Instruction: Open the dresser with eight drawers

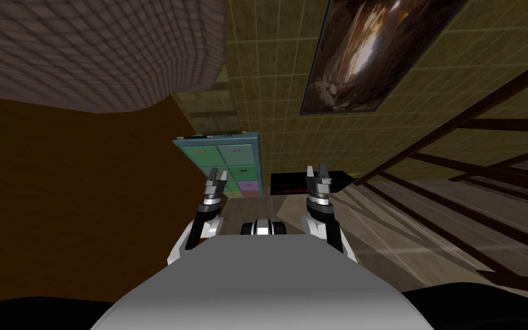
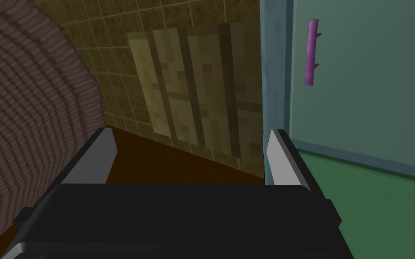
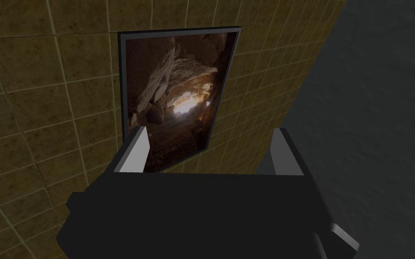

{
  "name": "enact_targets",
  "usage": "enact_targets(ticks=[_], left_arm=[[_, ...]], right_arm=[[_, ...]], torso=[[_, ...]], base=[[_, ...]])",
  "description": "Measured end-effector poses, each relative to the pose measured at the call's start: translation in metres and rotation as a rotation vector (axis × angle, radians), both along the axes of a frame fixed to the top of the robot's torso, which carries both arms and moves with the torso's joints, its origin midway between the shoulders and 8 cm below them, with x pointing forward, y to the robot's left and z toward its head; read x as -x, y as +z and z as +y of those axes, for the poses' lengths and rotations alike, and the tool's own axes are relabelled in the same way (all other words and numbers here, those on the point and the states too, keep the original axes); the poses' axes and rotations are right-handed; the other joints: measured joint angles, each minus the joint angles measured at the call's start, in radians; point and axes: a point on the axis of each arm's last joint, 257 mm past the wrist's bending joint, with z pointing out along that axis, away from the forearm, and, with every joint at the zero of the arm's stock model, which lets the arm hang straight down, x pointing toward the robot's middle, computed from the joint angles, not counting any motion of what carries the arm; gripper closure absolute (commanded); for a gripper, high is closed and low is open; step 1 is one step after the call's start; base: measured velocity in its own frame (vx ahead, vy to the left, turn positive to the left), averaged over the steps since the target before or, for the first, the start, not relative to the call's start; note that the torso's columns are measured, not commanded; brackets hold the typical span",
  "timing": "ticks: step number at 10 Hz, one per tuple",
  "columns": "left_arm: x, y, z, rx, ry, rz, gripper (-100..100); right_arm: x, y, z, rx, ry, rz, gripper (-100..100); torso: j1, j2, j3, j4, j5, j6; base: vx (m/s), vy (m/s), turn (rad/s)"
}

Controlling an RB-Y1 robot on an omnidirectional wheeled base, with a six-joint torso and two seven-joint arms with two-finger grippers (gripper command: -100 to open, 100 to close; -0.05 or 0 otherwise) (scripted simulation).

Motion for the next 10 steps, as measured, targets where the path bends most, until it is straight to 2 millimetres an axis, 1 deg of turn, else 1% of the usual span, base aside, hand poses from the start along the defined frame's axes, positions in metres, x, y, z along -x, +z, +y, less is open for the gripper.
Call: enact_targets(ticks=[6, 8, 10], left_arm=[[-0.023, -0.04, 0.003, -0.012, 0.006, 0.072, -100], [-0.03, -0.057, 0.007, -0.011, 0.012, 0.099, -100], [-0.038, -0.071, 0.007, -0.01, 0.014, 0.125, -100]], right_arm=[[0.0, 0.0, 0.0, 0.0, 0.0, 0.0, 0], [0.0, 0.0, 0.0, 0.0, 0.0, 0.0, 0], [0.0, 0.0, 0.0, 0.0, 0.0, 0.0, 0]], torso=[[-0.006, -0.009, -0.012, -0.004, -0.003, -0.001], [-0.009, -0.012, -0.016, -0.006, -0.005, -0.001], [-0.012, -0.015, -0.02, -0.007, -0.008, 0.0]], base=[[0.045, 0.002, -0.013], [0.054, 0.001, -0.005], [0.05, -0.003, -0.014]])
